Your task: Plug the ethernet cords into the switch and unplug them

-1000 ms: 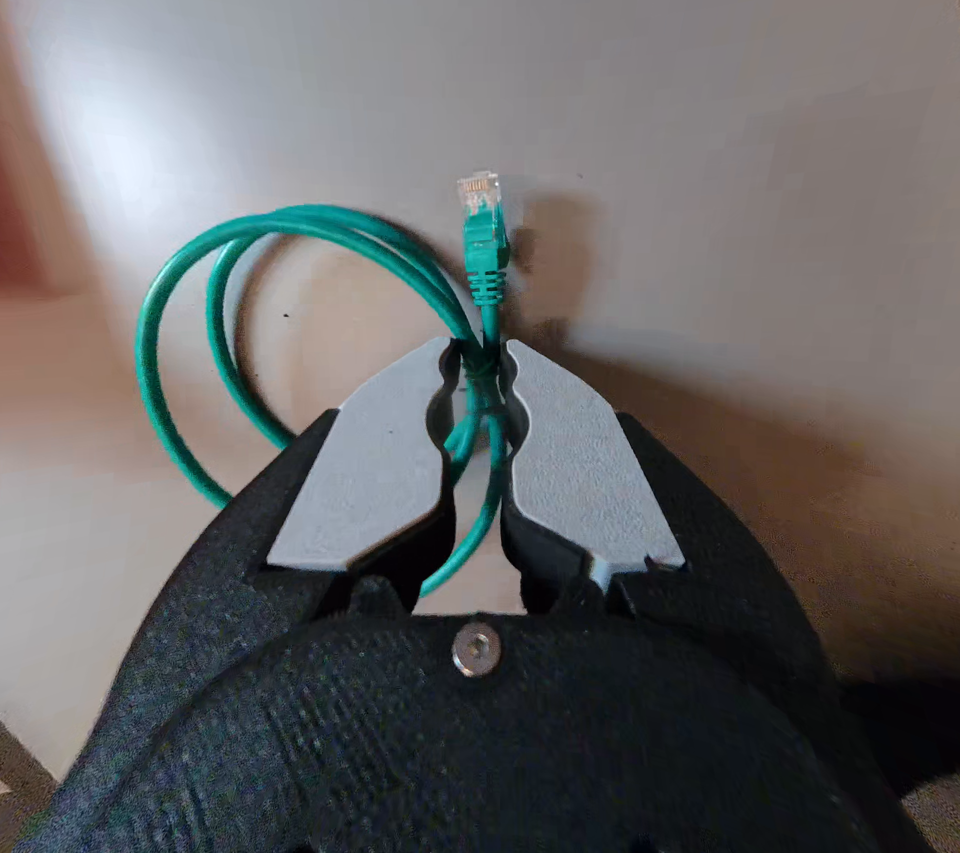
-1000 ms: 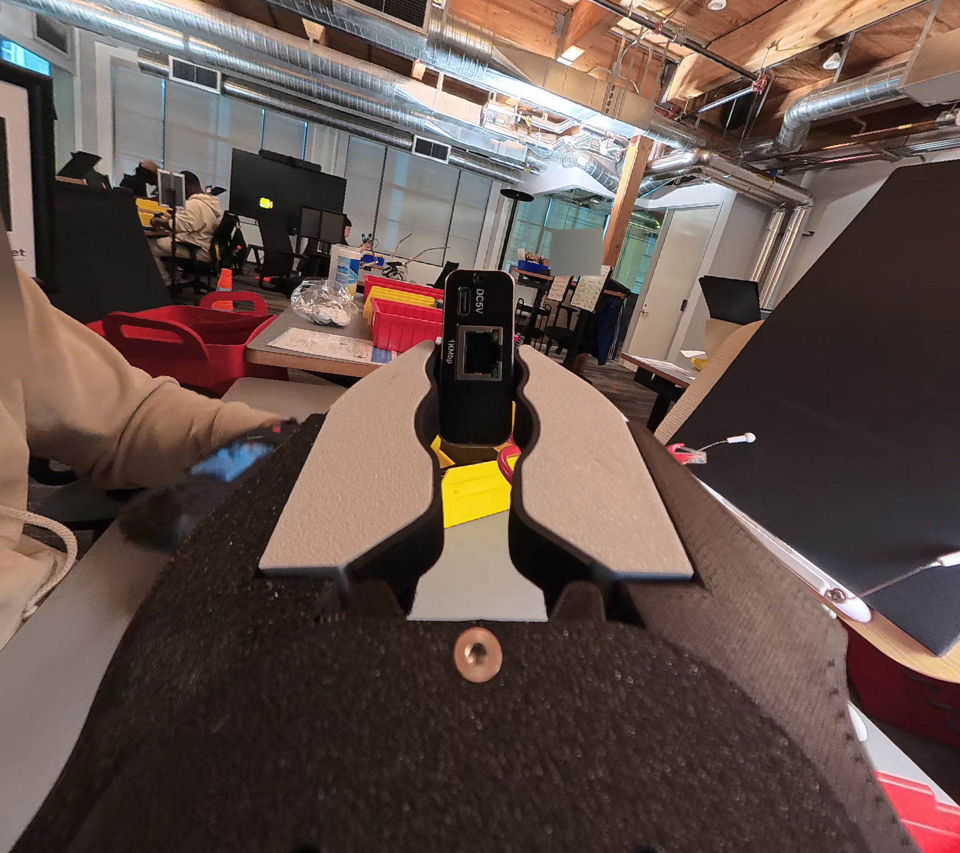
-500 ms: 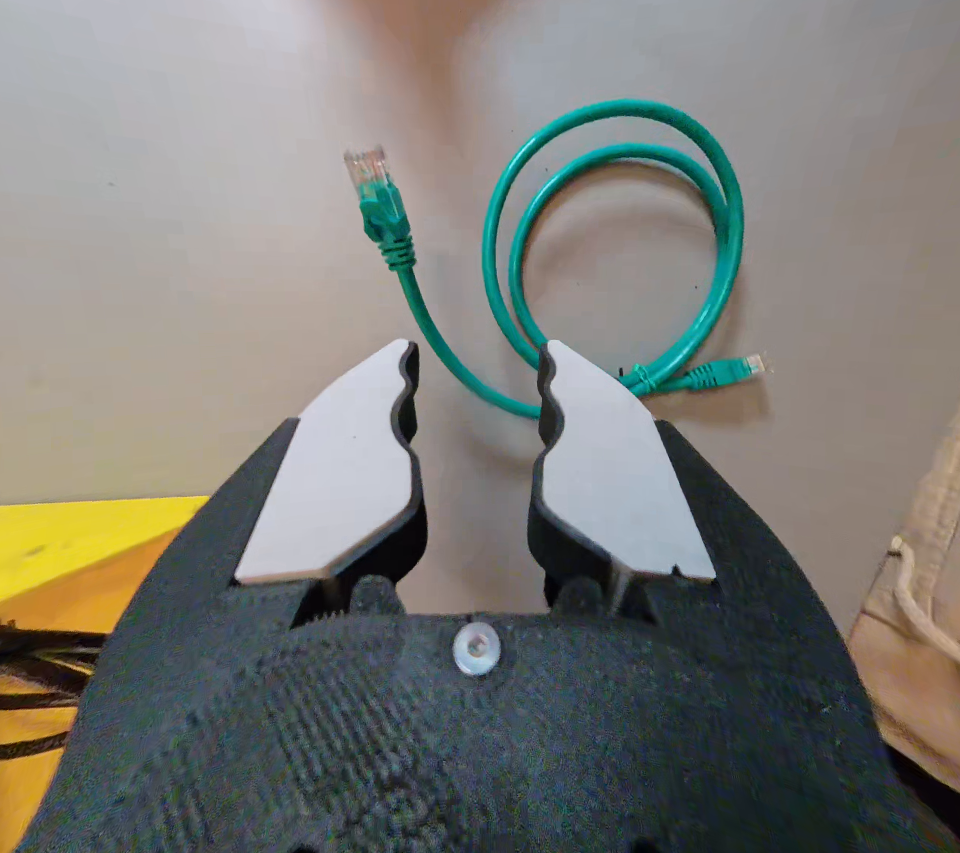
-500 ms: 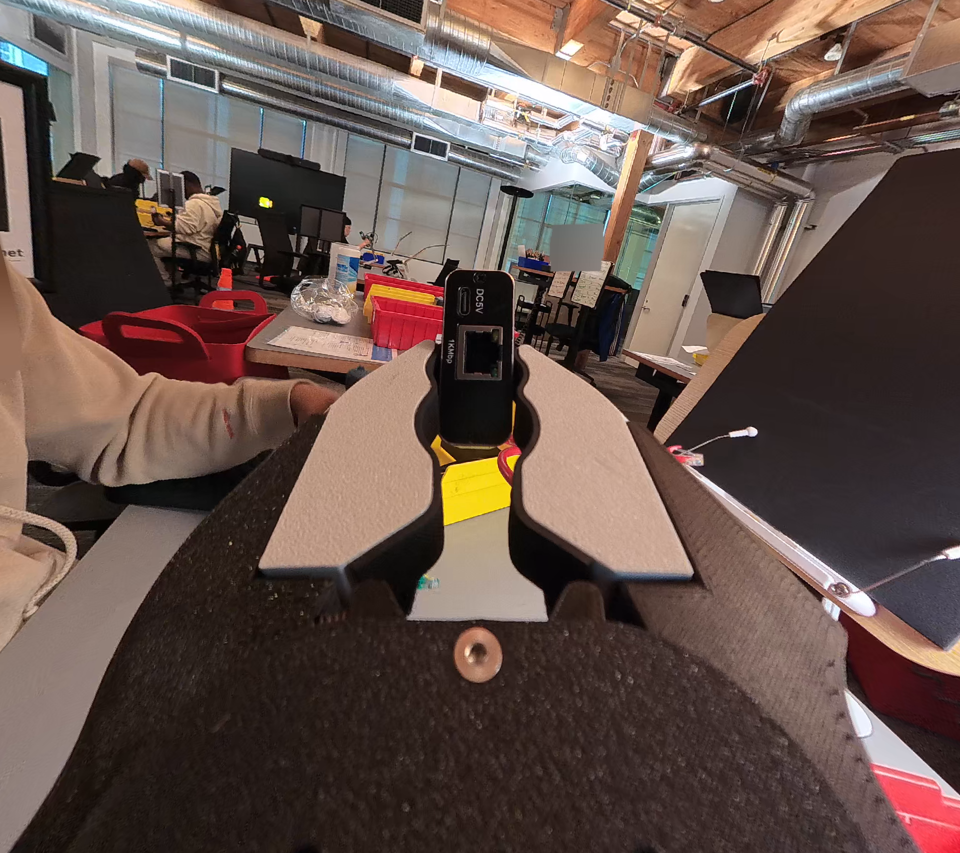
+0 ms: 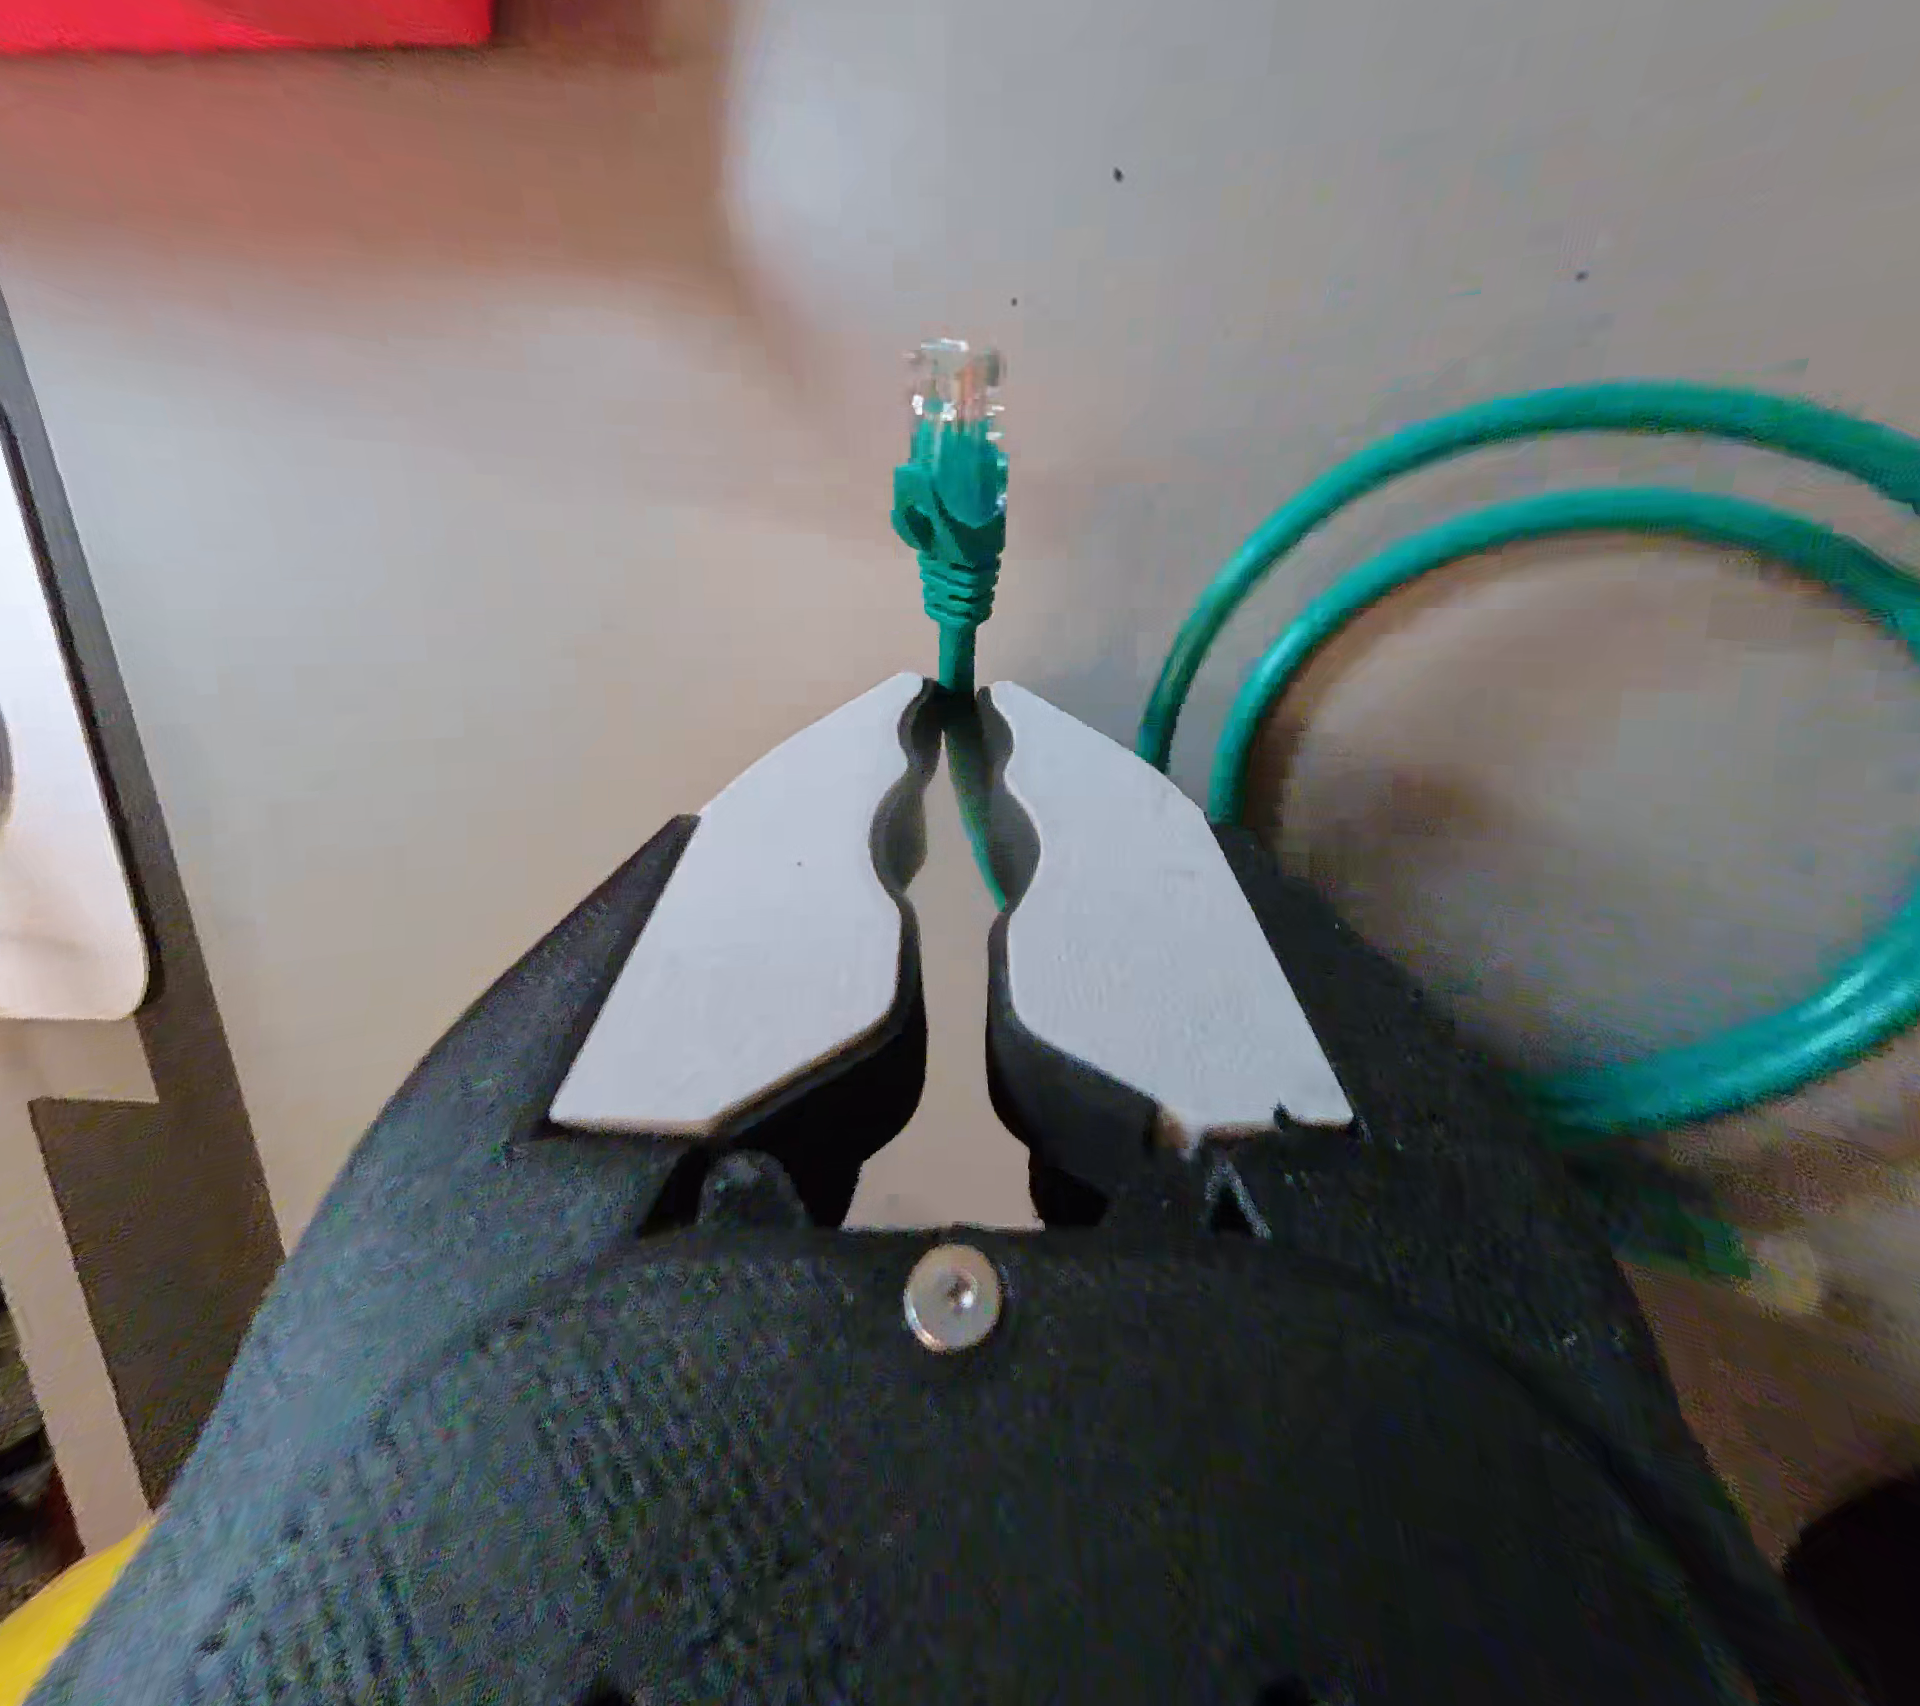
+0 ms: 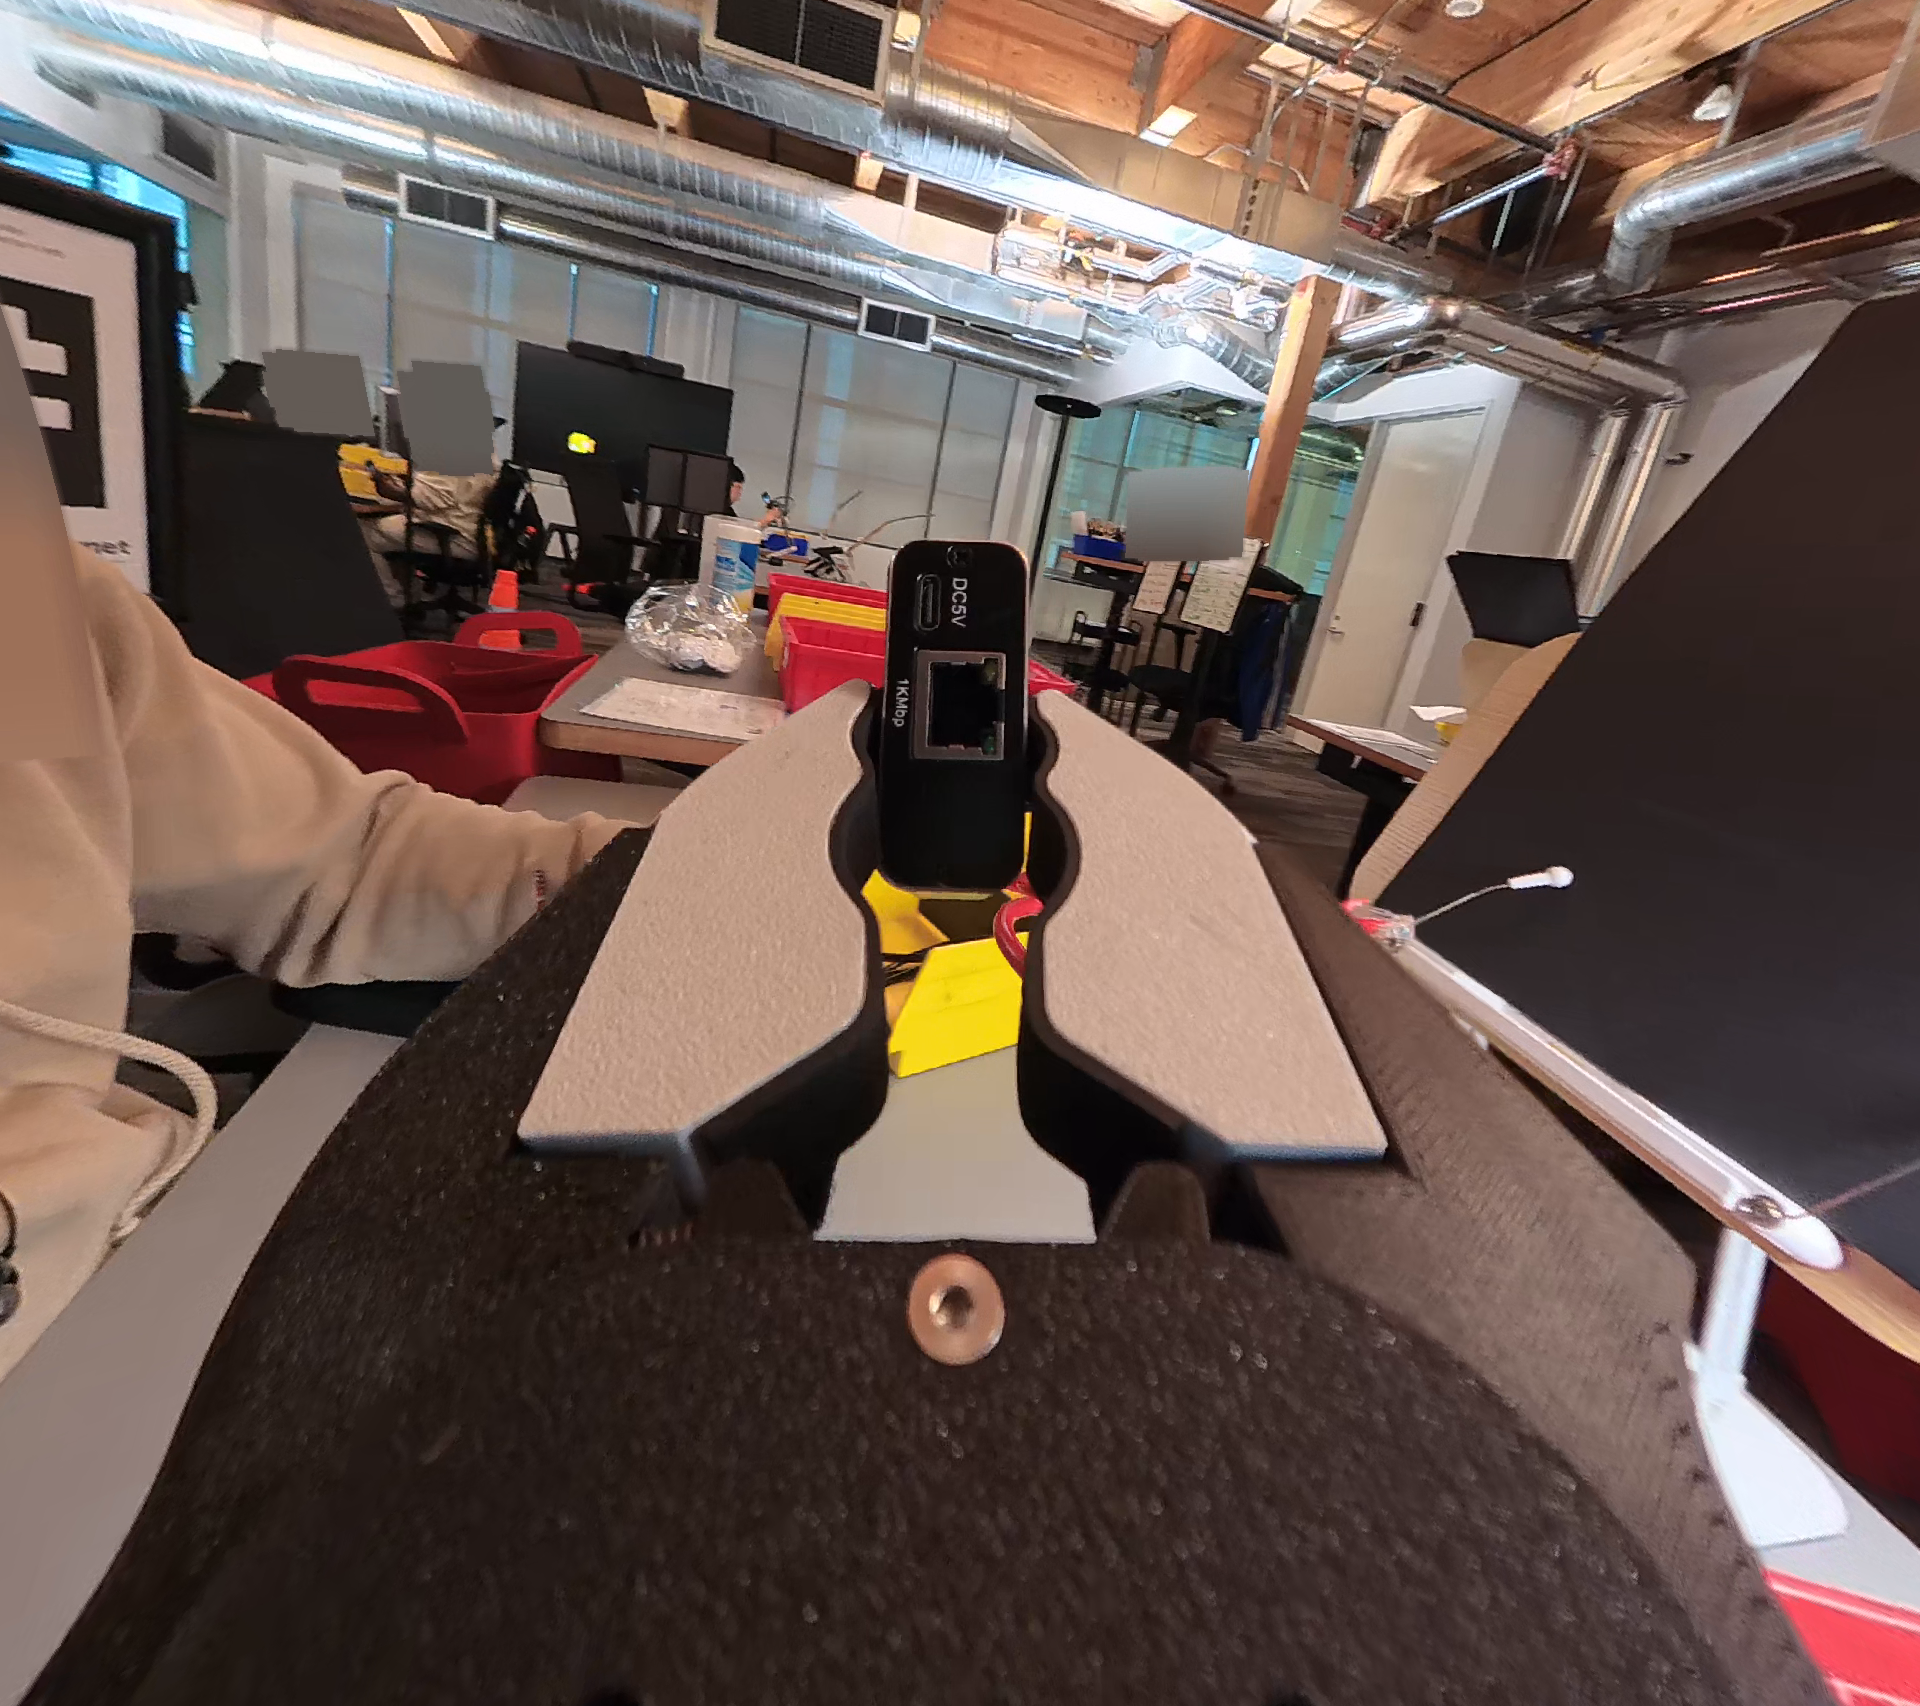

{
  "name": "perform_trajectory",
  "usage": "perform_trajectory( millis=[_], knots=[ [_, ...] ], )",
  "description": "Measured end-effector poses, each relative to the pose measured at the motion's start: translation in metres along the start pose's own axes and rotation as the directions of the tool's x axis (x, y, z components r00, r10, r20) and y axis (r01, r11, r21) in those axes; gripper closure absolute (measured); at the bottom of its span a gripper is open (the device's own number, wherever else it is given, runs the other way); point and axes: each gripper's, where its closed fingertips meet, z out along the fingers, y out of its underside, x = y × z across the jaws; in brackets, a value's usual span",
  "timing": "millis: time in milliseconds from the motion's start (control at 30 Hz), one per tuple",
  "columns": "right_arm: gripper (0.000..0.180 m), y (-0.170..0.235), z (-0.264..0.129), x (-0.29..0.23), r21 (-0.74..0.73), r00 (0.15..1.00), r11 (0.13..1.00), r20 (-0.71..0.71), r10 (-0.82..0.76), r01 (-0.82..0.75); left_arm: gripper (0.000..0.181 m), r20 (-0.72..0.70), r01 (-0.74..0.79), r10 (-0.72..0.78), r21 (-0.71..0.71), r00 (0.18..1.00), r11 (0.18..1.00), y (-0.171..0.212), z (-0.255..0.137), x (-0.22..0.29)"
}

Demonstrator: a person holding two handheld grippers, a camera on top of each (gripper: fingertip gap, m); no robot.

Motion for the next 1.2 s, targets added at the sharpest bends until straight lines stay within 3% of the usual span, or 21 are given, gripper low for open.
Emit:
perform_trajectory(
  millis=[200, 367, 600, 733, 1067, 1200],
  knots=[
    [0.156, 0.010, 0.004, -0.002, -0.028, 1.000, 1.000, 0.020, 0.014, -0.013, 0.155, -0.173, 0.260, -0.222, 0.250, 0.960, 0.933, -0.025, -0.004, 0.001],
    [0.156, 0.017, 0.006, -0.001, -0.039, 0.999, 0.999, 0.028, 0.038, -0.037, 0.151, -0.236, 0.257, -0.184, 0.331, 0.954, 0.908, -0.037, -0.009, 0.011],
    [0.156, 0.024, 0.005, 0.002, -0.047, 0.998, 0.997, 0.020, 0.055, -0.054, 0.152, -0.114, 0.128, -0.100, 0.273, 0.988, 0.954, -0.041, 0.002, 0.019],
    [0.156, 0.024, 0.003, 0.004, -0.045, 0.998, 0.997, 0.010, 0.060, -0.059, 0.154, 0.026, 0.062, -0.071, 0.268, 0.997, 0.961, -0.040, 0.009, 0.011],
    [0.155, 0.021, -0.010, 0.019, -0.015, 0.996, 0.997, -0.025, 0.080, -0.080, 0.161, 0.313, -0.044, -0.074, 0.353, 0.947, 0.935, -0.042, -0.007, -0.005],
    [0.156, 0.024, -0.010, 0.020, -0.009, 0.995, 0.995, -0.020, 0.099, -0.099, 0.164, 0.343, -0.030, -0.109, 0.374, 0.933, 0.927, -0.040, -0.008, -0.004]
  ],
)
